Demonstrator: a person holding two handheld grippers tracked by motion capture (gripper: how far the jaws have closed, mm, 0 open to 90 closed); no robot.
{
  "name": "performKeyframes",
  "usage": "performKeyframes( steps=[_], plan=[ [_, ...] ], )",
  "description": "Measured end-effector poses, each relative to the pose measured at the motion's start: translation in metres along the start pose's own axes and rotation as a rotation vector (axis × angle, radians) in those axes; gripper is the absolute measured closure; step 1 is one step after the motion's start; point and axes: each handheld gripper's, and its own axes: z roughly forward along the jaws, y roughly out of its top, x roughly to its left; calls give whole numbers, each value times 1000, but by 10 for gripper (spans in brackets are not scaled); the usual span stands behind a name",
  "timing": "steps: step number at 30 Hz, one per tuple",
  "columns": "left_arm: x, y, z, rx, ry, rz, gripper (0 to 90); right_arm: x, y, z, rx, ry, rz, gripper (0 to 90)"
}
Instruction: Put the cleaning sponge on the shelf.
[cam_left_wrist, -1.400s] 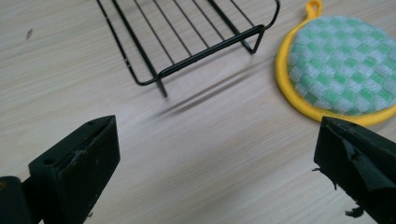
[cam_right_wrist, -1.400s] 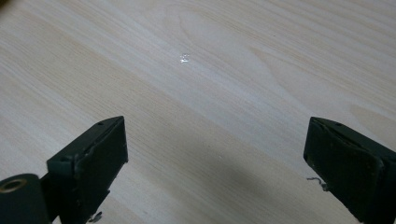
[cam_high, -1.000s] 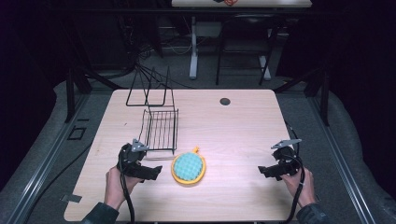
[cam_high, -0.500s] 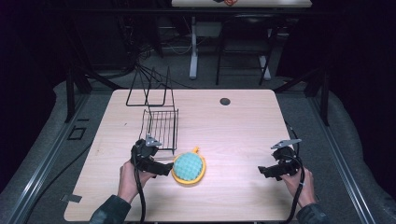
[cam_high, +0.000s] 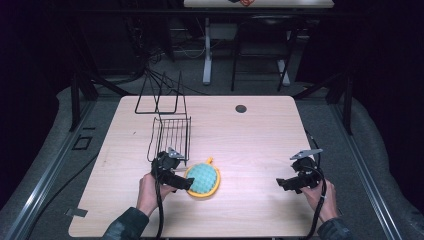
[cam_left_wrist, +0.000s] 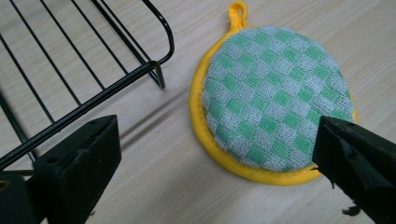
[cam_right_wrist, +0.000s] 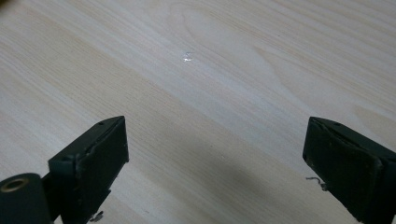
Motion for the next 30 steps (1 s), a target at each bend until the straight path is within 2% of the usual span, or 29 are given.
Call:
performKeyframes(
  steps=[2,7,10,15,21,26,30],
  plan=[
    [0,0,3,4,3,-4,87,0,0,0,4,3,-1,63],
    [-1,0,13,11,-5,-26,212,0,0,0,10,5,0,63],
    [-1,0,17,15,-15,-25,245,0,0,1,7,8,-2,63],
    [-1,2,23,15,-32,-30,383,0,0,1,11,9,-2,63],
    [0,4,26,11,-54,-35,470,1,0,0,5,10,-4,64],
    [2,1,29,15,-101,-65,561,1,0,0,10,8,-8,68],
    [3,-1,30,7,-112,-88,615,1,0,0,3,8,-12,71]
  ],
)
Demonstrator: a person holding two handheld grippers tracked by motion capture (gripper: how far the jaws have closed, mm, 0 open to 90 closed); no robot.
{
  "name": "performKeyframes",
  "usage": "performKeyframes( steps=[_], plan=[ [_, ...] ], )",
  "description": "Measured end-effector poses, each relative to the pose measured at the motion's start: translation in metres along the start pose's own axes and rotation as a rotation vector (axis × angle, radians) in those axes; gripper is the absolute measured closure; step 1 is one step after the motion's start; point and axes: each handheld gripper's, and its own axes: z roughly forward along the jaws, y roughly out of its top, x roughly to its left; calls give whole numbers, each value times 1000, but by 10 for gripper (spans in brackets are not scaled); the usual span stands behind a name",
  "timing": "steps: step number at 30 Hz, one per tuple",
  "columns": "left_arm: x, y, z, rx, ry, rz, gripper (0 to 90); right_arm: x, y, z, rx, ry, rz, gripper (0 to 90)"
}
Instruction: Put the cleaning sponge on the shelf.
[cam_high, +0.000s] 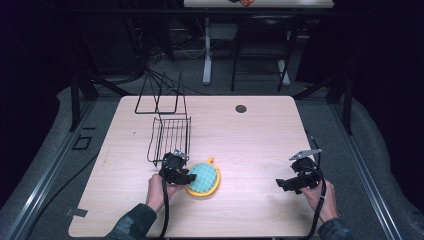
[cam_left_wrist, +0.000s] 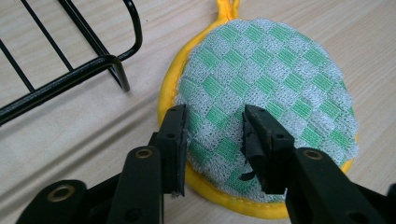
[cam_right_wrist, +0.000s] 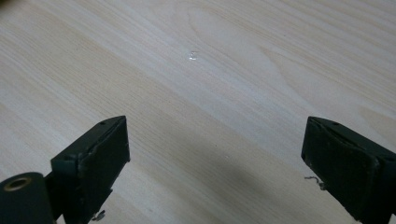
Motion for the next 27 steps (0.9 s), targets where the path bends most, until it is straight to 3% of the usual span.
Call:
performKeyframes(
  steps=[4,13,14,18,21,27],
  plan=[
    [-2,-2,0,-3,4,0,689,1,0,1,4,12,7,75],
    [-9,-4,0,-19,50,43,817,1,2,0,-7,18,6,77],
    [-12,-5,0,-26,72,64,825,2,1,1,-13,24,10,78],
    [-17,-4,-1,-38,92,102,843,4,1,0,-3,19,-16,78],
    [-17,-4,-2,-48,78,89,849,4,2,-1,-13,12,-9,78],
    [-17,0,-14,-76,55,117,855,3,1,-1,-11,14,-7,78]
  ],
)
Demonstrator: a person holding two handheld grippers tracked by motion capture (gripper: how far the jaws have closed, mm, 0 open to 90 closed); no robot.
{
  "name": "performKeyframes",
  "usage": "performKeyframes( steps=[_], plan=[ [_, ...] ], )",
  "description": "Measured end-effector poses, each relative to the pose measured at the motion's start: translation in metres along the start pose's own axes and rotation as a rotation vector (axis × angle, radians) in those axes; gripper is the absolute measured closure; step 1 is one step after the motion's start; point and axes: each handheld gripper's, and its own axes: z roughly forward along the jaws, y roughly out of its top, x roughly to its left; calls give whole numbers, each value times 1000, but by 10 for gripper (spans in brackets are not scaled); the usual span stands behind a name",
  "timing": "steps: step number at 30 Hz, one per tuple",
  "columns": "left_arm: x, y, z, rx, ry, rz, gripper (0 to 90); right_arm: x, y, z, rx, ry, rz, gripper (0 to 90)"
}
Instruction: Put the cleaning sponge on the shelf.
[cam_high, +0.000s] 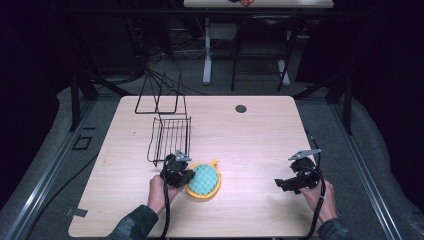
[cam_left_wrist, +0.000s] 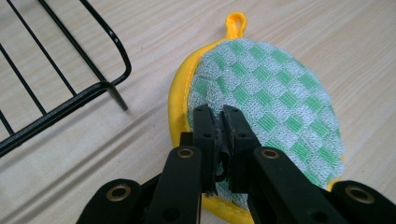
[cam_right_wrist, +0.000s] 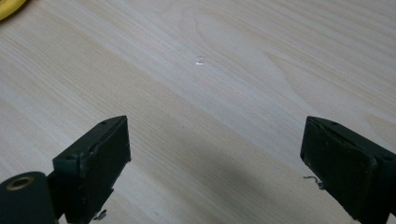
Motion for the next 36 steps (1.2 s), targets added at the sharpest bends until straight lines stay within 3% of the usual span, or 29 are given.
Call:
performKeyframes(
  steps=[7,29,36],
  plan=[
    [-2,2,-10,-32,-20,12,859,0,0,-1,-6,0,5,79],
    [-1,9,-42,-115,-3,35,874,-1,0,-3,-9,-9,6,78],
    [1,11,-54,-149,-5,24,875,-2,0,-3,-8,-4,9,78]
  ],
)
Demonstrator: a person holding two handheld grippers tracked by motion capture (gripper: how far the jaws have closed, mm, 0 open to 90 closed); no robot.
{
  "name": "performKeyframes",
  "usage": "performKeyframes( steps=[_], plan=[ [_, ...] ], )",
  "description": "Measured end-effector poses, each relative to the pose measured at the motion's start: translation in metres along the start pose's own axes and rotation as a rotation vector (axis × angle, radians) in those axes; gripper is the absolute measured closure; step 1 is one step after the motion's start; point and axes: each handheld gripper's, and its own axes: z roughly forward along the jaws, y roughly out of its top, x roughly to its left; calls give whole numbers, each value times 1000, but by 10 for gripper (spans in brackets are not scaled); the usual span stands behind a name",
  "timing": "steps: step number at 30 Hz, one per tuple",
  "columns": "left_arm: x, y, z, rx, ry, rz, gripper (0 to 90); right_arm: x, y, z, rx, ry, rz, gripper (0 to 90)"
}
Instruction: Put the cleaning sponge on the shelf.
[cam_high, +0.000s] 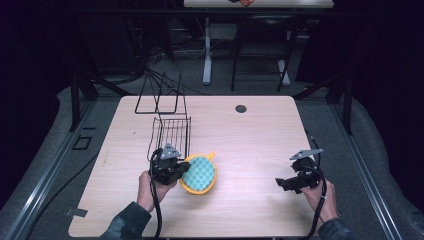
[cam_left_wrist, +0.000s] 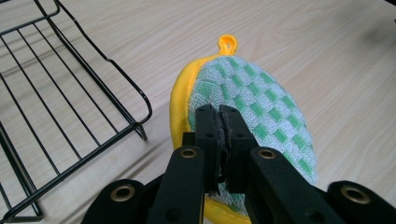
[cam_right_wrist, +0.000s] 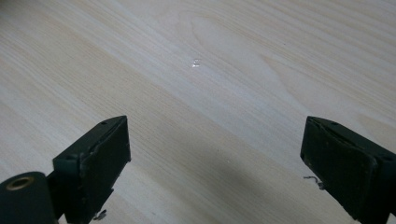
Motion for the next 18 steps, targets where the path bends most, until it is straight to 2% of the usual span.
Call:
performKeyframes(
  steps=[6,11,18],
  plan=[
    [-1,2,-6,-22,-5,4,875,2,2,-2,-19,1,-1,78],
    [1,3,-13,-37,-23,0,874,2,2,1,-7,-3,-7,77],
    [5,7,-23,-70,-12,4,874,5,4,2,-8,3,-8,77]
  ],
)
